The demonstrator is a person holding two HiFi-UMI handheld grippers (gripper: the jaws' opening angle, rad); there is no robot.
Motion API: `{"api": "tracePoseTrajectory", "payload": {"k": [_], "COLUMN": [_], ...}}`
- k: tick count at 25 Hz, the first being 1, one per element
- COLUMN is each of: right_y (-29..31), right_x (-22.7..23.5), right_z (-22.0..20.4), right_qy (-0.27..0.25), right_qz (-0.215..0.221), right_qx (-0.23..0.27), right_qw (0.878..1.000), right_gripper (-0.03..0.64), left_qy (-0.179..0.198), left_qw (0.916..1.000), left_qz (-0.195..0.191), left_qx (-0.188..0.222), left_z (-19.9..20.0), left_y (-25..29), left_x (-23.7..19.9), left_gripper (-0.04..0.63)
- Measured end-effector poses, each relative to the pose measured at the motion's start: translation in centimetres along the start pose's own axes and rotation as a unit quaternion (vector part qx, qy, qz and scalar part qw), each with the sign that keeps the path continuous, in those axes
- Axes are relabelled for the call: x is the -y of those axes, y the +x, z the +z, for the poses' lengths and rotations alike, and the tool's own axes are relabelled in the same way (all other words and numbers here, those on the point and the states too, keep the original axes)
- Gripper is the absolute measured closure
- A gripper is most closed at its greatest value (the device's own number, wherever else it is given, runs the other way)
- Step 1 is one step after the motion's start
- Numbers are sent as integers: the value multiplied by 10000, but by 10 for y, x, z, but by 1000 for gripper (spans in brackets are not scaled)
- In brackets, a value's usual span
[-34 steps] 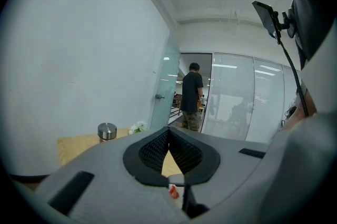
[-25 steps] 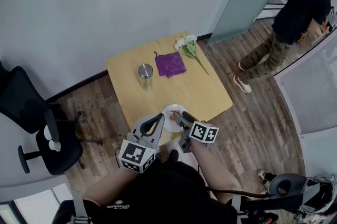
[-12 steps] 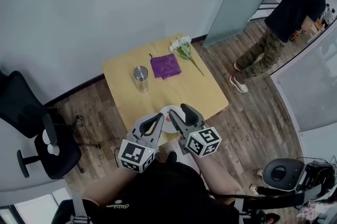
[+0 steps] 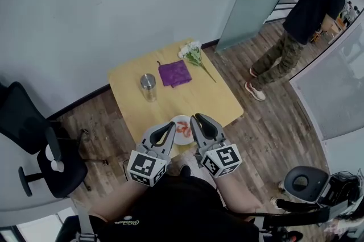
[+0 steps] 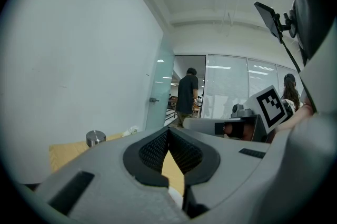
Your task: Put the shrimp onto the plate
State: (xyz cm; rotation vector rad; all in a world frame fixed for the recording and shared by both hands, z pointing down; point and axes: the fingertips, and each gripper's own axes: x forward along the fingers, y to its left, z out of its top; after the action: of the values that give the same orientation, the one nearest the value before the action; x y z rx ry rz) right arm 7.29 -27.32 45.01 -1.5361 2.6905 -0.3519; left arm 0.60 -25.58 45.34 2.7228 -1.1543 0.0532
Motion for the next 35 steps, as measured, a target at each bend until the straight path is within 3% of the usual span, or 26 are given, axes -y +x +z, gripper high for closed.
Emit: {"api": "tracePoseTrajectory", "payload": {"k": [10, 35], "right_y": [-7, 1], "right_x": [-8, -19], "right_z": [20, 18], "right_qy": [-298, -430], "right_qz": [48, 215], "right_qx": [240, 52], "right_qw": [9993, 9988], "right_gripper": [612, 615], "left_qy": [-8, 25], "left_qw": [10000, 9999], "left_qz": [5, 110], "left_qx": [38, 90], "left_z": [3, 9], "left_y": [2, 4], "left_x": [3, -6], "left_gripper": [595, 595]}}
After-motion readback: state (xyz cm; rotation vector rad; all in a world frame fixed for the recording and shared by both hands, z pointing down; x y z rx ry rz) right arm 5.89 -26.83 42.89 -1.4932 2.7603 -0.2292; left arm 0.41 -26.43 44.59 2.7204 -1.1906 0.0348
